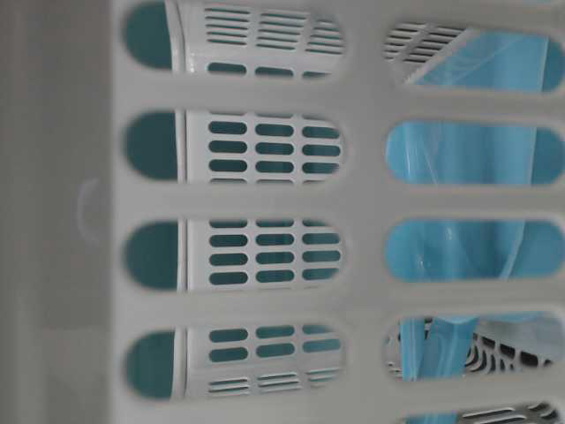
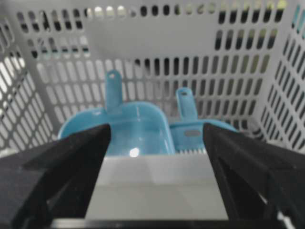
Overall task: Pick up the dustpan from the shopping basket with the left arm.
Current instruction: 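Move the left gripper over the basket toward the blue dustpan handle, then lower the open left gripper around the dustpan handle and close it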
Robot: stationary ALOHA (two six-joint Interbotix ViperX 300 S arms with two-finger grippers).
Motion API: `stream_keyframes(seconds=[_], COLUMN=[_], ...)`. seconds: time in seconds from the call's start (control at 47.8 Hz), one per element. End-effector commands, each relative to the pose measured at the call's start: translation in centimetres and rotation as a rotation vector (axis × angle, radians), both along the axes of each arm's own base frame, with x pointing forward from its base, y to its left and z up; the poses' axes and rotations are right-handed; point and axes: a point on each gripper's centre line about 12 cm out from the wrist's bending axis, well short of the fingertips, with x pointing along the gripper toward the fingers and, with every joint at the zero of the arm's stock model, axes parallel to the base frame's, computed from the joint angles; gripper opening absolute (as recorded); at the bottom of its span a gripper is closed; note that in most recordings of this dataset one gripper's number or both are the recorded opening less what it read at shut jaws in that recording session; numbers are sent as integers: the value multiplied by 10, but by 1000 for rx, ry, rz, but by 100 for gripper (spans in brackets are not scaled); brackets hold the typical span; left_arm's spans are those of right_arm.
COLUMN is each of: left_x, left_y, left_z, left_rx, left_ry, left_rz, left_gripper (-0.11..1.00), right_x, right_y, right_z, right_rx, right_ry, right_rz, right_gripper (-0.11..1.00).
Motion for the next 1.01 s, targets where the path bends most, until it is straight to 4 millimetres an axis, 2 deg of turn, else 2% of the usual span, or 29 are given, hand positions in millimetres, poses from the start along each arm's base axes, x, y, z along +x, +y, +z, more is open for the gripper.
stream_keyframes(seconds=[0.0, 0.209, 0.461, 0.524, 0.67, 0.754, 0.838, 0.984], left_x=[10, 30, 48, 51, 62, 67, 70, 73], left_y=[-2, -3, -5, -7, -20, -29, -36, -39], left_z=[10, 9, -11, -16, -33, -45, -62, -88], left_rx=[3, 9, 13, 11, -6, -20, -22, -14], left_ry=[30, 114, 176, 192, 246, 279, 326, 393], left_rz=[-1, 6, 7, 8, 18, 31, 36, 42], left_gripper=[0, 0, 4, 17, 62, 82, 91, 90], right_x=[10, 16, 16, 16, 16, 16, 16, 16], right_y=[0, 1, 2, 3, 3, 3, 3, 3], right_z=[15, 18, 18, 18, 18, 18, 19, 21], right_rx=[3, 2, 2, 5, 3, 5, 3, 5], right_ry=[41, 143, 146, 146, 146, 143, 140, 127], right_rz=[1, 8, 13, 15, 14, 15, 15, 15], right_gripper=[75, 74, 74, 74, 74, 74, 74, 74])
